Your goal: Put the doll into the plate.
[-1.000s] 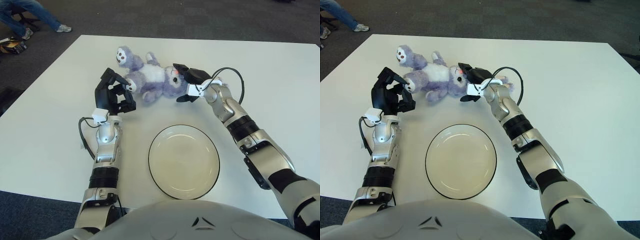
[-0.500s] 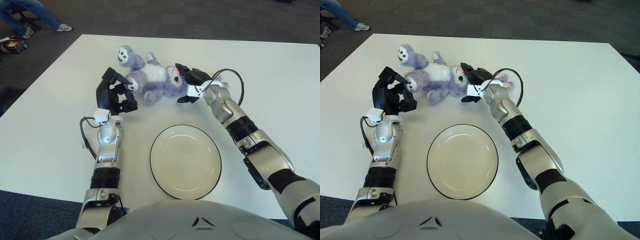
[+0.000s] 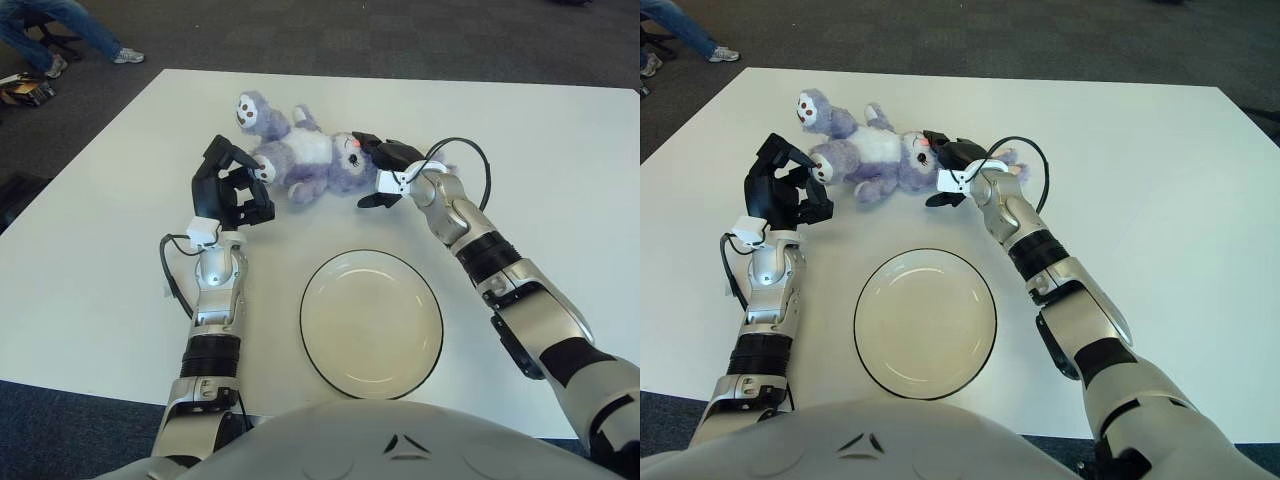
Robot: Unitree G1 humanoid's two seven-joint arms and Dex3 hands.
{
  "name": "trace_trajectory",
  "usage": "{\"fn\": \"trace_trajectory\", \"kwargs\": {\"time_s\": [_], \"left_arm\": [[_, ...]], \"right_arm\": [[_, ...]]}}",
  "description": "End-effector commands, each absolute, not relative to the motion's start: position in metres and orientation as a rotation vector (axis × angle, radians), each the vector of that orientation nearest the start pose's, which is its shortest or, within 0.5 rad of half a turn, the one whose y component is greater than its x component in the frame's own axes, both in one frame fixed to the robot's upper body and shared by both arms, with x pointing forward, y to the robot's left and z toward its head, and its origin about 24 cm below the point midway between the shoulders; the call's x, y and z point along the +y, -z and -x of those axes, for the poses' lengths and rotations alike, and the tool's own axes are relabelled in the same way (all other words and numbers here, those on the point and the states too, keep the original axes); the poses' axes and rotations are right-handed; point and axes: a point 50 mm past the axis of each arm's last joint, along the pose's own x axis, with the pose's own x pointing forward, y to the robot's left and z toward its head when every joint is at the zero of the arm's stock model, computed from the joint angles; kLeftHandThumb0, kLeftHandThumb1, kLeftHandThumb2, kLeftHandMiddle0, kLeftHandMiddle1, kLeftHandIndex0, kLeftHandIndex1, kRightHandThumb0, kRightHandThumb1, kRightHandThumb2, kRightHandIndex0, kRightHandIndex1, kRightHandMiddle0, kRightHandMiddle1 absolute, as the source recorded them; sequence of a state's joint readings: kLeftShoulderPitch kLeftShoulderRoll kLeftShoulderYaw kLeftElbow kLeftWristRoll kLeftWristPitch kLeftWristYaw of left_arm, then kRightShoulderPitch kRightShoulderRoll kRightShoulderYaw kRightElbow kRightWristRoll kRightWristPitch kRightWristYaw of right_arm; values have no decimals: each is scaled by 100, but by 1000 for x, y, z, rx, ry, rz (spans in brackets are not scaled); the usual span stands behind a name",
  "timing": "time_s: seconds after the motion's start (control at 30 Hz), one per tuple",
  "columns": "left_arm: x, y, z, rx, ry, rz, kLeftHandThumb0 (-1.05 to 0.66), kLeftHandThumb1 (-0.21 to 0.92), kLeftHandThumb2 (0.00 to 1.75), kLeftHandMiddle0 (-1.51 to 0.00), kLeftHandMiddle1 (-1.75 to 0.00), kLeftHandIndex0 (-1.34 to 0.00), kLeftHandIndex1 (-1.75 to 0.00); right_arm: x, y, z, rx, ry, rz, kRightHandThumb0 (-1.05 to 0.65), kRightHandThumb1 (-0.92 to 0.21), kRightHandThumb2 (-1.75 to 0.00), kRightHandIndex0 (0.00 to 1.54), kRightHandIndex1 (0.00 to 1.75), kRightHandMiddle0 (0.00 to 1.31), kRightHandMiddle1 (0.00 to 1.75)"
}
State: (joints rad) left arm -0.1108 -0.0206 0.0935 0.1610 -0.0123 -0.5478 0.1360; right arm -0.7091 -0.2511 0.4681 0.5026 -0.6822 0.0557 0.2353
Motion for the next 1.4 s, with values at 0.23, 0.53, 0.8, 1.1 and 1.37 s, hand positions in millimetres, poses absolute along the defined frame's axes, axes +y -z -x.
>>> {"fn": "trace_trajectory", "kwargs": {"time_s": [0.23,0.53,0.8,1.1,1.37], "left_arm": [[158,-19,-229,-216,-261,112,-50,26,138,-134,-175,-66,-175],[157,-19,-229,-222,-249,108,-50,26,139,-134,-175,-66,-175],[158,-19,-229,-219,-247,114,-50,25,139,-134,-175,-67,-175],[158,-19,-229,-223,-242,112,-50,25,140,-133,-175,-67,-175],[158,-19,-229,-217,-250,106,-50,25,140,-134,-175,-67,-175]], "right_arm": [[-90,-82,-357,-121,-581,1402,-52,-36,-89,28,174,18,148],[-101,-78,-358,-138,-544,1470,-4,-22,-140,66,175,47,170],[-111,-72,-359,-26,-454,1294,-1,-14,-151,65,175,61,172],[-114,-77,-356,-14,-399,1291,0,-12,-153,64,175,64,173],[-131,-86,-352,-11,-364,1314,-1,-12,-153,64,175,64,173]]}}
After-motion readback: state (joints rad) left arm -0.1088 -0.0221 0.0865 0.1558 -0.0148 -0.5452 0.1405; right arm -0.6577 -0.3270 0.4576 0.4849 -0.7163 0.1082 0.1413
